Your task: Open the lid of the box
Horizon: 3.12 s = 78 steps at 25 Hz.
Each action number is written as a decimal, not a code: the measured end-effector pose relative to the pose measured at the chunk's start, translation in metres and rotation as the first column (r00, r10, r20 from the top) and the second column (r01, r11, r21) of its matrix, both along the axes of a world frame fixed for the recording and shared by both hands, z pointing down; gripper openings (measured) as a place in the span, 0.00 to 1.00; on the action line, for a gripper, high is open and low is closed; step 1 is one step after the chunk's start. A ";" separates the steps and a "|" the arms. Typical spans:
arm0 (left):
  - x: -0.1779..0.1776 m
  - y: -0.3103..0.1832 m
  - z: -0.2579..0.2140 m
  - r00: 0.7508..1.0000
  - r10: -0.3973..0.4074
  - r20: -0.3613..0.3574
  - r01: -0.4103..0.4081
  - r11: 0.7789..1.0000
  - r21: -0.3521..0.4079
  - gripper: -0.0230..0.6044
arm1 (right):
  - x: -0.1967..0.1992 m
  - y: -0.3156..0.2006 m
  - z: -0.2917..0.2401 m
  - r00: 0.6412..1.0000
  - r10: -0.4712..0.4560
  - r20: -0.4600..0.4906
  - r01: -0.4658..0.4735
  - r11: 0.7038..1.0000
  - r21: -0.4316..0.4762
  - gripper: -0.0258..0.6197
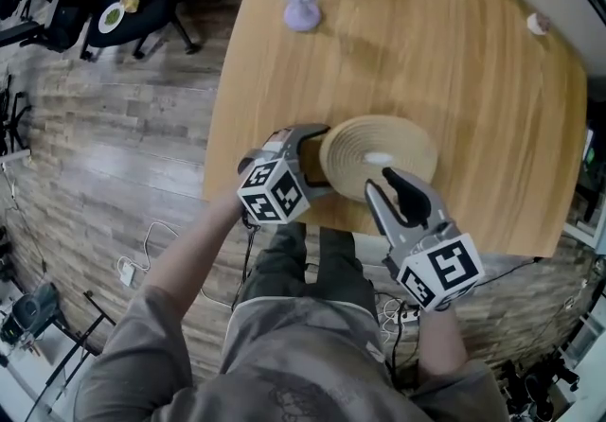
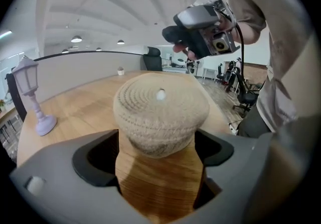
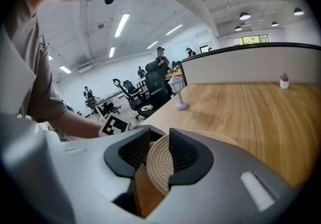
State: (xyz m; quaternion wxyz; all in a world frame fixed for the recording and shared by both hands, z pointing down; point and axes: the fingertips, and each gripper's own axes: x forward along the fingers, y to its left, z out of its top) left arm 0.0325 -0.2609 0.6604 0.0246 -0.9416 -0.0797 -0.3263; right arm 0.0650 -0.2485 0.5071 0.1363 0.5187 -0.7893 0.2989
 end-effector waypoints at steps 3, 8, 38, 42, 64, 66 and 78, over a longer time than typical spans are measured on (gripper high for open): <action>0.008 0.003 0.001 1.000 0.018 -0.009 -0.018 1.000 -0.008 0.79 | 0.001 0.000 0.005 1.000 -0.007 0.008 0.007 1.000 -0.011 0.22; 0.015 0.005 0.008 0.999 0.033 -0.007 -0.033 0.999 -0.032 0.80 | 0.006 0.001 0.014 1.000 -0.002 0.015 0.002 1.000 -0.029 0.22; 0.017 0.005 0.004 1.000 0.013 -0.027 -0.014 0.999 -0.051 0.69 | -0.061 -0.011 0.096 0.931 -0.271 -0.243 0.196 0.937 -0.290 0.22; 0.016 0.004 0.005 1.000 0.002 -0.024 -0.003 0.999 -0.050 0.69 | -0.064 -0.012 0.099 0.915 -0.280 -0.290 0.190 0.934 -0.301 0.23; 0.019 0.000 0.008 1.000 -0.028 0.000 0.028 0.997 -0.067 0.69 | -0.052 -0.014 0.079 0.970 -0.203 -0.132 0.170 0.959 -0.227 0.13; 0.016 0.000 0.010 0.999 -0.045 0.017 0.046 0.995 -0.084 0.70 | -0.048 -0.012 0.063 0.980 -0.180 -0.083 0.161 0.968 -0.192 0.13; -0.036 0.001 -0.055 0.972 -0.235 0.032 0.237 0.956 -0.174 0.65 | 0.030 -0.014 -0.042 0.975 0.104 0.195 -0.108 0.994 0.011 0.13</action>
